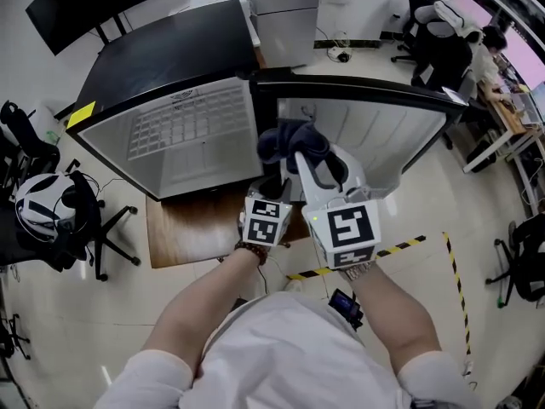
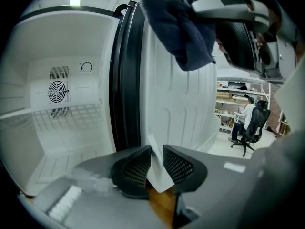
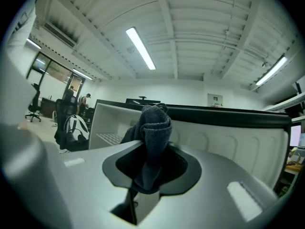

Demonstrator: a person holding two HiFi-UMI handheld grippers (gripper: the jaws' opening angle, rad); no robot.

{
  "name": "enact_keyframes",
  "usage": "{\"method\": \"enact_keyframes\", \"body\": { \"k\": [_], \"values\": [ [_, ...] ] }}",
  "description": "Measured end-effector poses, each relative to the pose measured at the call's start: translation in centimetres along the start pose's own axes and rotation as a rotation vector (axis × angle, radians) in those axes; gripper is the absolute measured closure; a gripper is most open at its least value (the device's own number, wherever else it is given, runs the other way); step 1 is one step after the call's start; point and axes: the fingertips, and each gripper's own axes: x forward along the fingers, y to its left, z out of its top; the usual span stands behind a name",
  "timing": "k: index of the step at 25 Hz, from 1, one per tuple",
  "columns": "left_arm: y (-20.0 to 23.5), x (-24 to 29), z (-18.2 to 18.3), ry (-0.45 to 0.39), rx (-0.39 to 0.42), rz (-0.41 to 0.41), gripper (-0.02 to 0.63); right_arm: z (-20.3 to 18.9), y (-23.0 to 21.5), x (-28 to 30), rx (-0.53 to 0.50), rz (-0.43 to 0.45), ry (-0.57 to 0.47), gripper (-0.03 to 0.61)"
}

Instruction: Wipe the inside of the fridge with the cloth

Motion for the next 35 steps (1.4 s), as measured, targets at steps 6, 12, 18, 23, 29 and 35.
{"method": "enact_keyframes", "body": {
  "k": [6,12,18,23,29,35],
  "values": [
    [0.0,0.0,0.0,0.001,0.011,0.000,0.528,-1.3,2.8,3.4,0.008,0.063,0.049,0.486],
    [0.1,-0.1,0.0,-0.002,0.009,0.003,0.528,-3.4,2.5,4.7,0.004,0.036,0.095,0.486],
    [0.2,-0.1,0.0,-0.007,0.003,0.008,0.529,-4.5,1.0,4.4,0.014,0.002,0.101,0.486],
    [0.1,-0.2,0.0,-0.008,0.002,0.010,0.529,-5.3,-0.5,4.0,0.020,-0.030,0.112,0.486],
    [0.2,-0.2,0.0,-0.009,0.005,0.009,0.529,-6.3,-3.5,3.0,0.031,-0.096,0.126,0.486],
    [0.3,-0.3,-0.1,-0.010,0.004,0.011,0.529,-7.3,-7.3,1.4,0.037,-0.180,0.140,0.486]
  ]
}}
